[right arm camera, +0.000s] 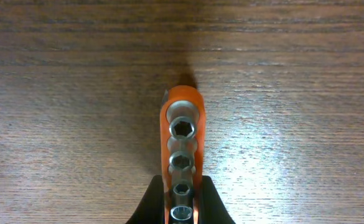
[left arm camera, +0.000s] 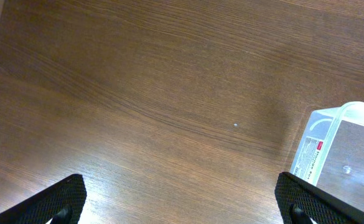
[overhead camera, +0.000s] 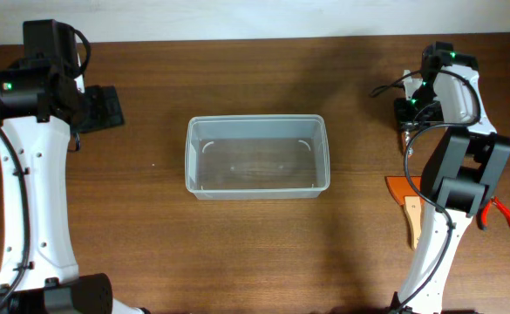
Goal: Pack container
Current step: 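Close the right gripper on the socket rail and lift it, then carry the socket rail left and lower it into the container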
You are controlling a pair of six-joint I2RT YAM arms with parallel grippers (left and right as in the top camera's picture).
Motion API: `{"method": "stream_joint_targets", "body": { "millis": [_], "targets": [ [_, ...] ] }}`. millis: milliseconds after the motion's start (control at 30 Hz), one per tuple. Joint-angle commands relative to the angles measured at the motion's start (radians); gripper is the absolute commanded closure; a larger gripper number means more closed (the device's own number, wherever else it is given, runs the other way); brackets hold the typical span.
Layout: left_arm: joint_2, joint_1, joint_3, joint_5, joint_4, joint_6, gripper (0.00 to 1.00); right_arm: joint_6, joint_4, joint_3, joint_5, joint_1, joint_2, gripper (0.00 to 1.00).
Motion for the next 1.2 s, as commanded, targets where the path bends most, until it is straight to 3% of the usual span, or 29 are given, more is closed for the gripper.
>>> {"method": "stream_joint_targets", "body": {
  "millis": [0, 333, 667, 933, 1167],
  "targets": [
    [-0.013, 0.002, 0.014, -0.011, 0.003, 0.006, 0.01, 0.006, -0.017, 0.037, -0.006, 0.0, 0.013, 0.96],
    [-0.013, 0.002, 0.014, -0.011, 0.003, 0.006, 0.01, 0.006, -0.159, 0.275, -0.006, 0.038, 0.013, 0.96],
    [-0.013, 0.002, 0.014, -0.011, 0.003, 0.006, 0.01, 0.002, -0.365, 0.6, -0.093, 0.187, -0.018, 0.96],
    [-0.013, 0.002, 0.014, -0.011, 0.003, 0.006, 0.01, -0.107, -0.458, 0.615, -0.224, 0.343, -0.14, 0.96],
    [-0.013, 0.002, 0.014, -0.011, 0.003, 0.006, 0.01, -0.12, -0.458, 0.614, -0.221, 0.499, -0.225, 0.95]
  ]
}}
